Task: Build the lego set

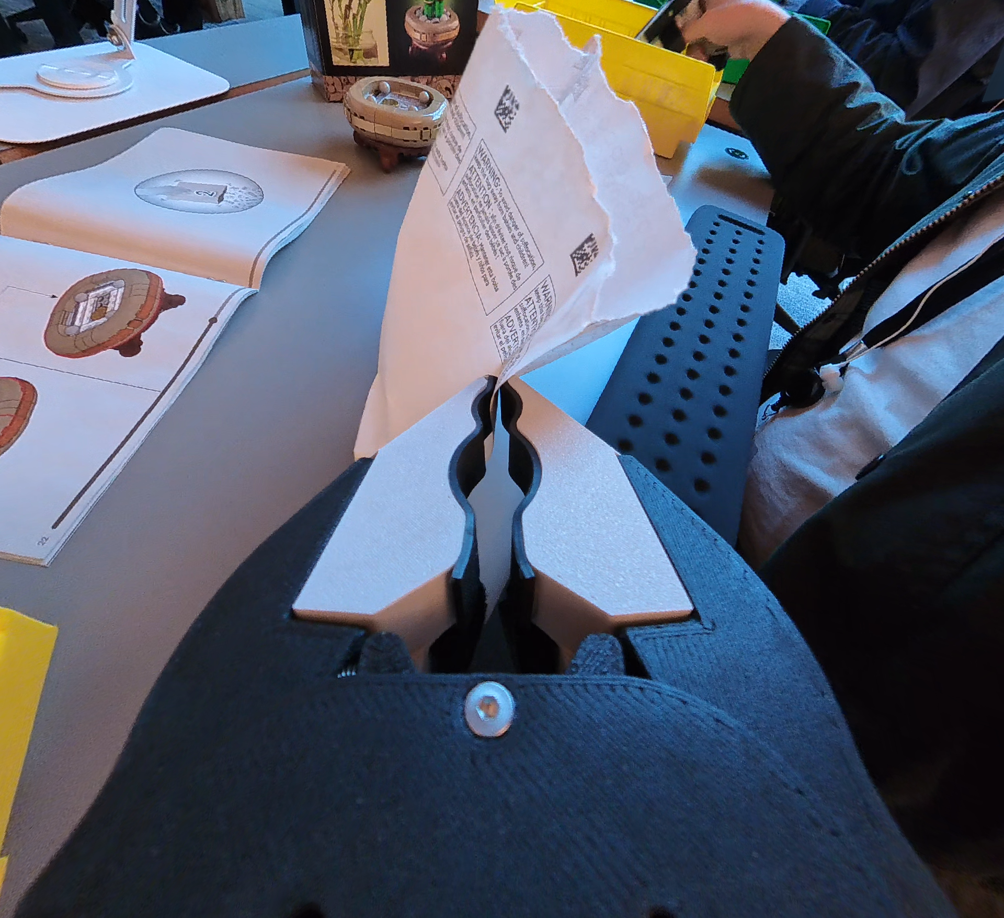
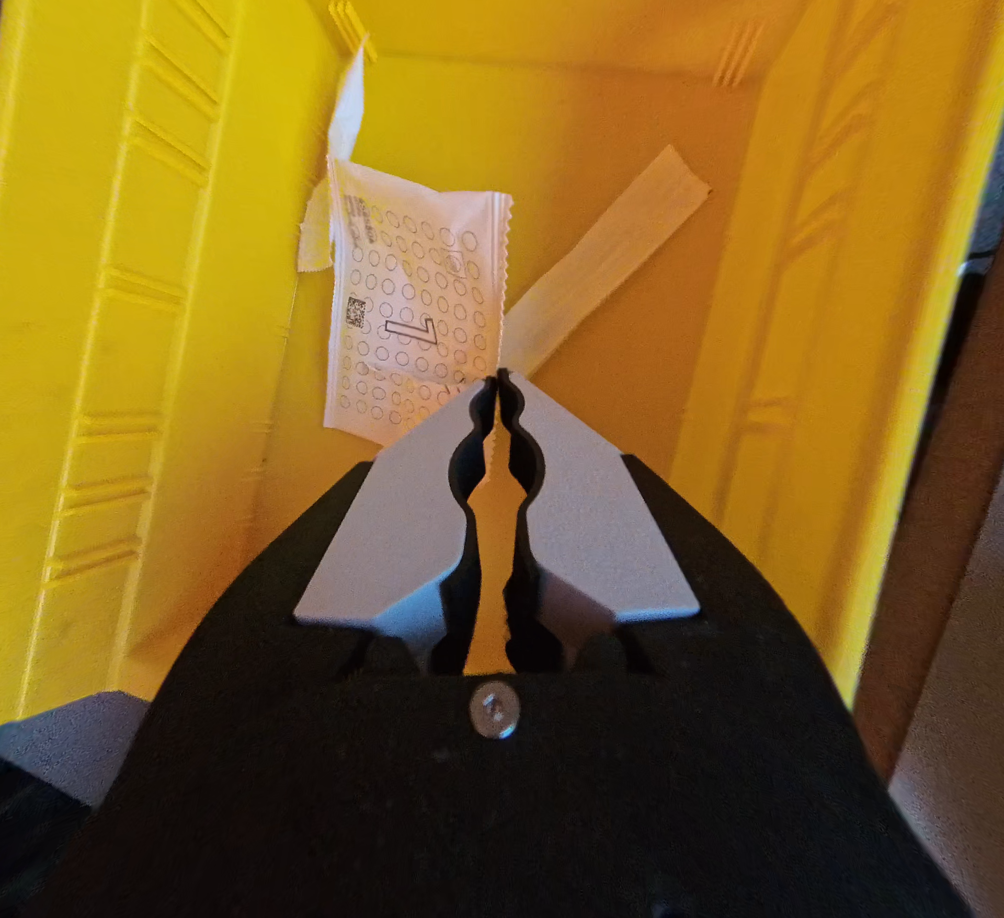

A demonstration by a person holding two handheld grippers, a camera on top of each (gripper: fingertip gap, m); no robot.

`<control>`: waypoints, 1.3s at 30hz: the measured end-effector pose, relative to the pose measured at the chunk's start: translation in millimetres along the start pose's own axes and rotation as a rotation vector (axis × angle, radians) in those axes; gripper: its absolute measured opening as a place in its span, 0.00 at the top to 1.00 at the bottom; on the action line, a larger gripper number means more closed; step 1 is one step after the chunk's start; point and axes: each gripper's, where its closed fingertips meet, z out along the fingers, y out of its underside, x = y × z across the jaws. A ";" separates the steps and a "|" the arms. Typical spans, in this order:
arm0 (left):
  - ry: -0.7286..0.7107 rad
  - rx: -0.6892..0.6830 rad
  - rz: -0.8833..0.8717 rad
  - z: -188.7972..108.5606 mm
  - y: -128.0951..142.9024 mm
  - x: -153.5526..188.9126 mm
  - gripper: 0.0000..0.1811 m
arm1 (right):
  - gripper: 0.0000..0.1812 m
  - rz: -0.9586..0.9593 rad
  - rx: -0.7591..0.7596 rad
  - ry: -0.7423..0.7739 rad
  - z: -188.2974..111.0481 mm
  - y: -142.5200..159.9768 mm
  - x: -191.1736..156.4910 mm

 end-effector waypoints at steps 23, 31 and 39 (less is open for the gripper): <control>-0.002 0.001 0.010 0.7 2.2 0.3 1.00 | 1.00 -0.080 -0.141 0.409 -83.1 11.1 42.4; -0.001 0.014 0.005 -0.8 4.5 0.2 1.00 | 1.00 -0.051 -0.188 0.367 -65.1 14.8 38.2; -0.002 0.018 0.003 -2.0 6.2 -0.2 1.00 | 1.00 -0.061 -0.270 0.408 -60.1 26.9 30.8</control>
